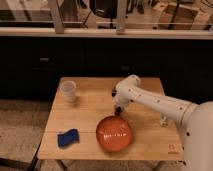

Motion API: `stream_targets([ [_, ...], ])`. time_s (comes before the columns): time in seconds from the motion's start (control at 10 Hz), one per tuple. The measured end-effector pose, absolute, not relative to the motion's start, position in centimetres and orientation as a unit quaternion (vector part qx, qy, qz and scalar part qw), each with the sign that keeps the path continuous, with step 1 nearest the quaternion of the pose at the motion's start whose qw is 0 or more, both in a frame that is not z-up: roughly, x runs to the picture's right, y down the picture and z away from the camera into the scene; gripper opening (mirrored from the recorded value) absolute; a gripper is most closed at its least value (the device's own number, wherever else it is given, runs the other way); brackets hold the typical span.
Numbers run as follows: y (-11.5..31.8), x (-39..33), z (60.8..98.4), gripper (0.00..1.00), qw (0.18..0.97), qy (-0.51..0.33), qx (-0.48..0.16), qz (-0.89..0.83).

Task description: Drag the pepper across the table

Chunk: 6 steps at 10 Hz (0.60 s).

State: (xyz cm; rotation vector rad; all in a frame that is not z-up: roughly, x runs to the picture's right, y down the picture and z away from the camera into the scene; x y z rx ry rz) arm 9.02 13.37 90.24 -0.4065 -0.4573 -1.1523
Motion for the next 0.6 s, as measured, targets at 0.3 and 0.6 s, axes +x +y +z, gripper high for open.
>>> stream_targets([
  [0.3, 13.6, 10.7, 89.8, 0.00, 0.806, -0.208, -0.183, -0.523],
  [0.6, 14.0, 13.4, 89.4, 0.00, 0.818, -0.201, -0.175, -0.510],
])
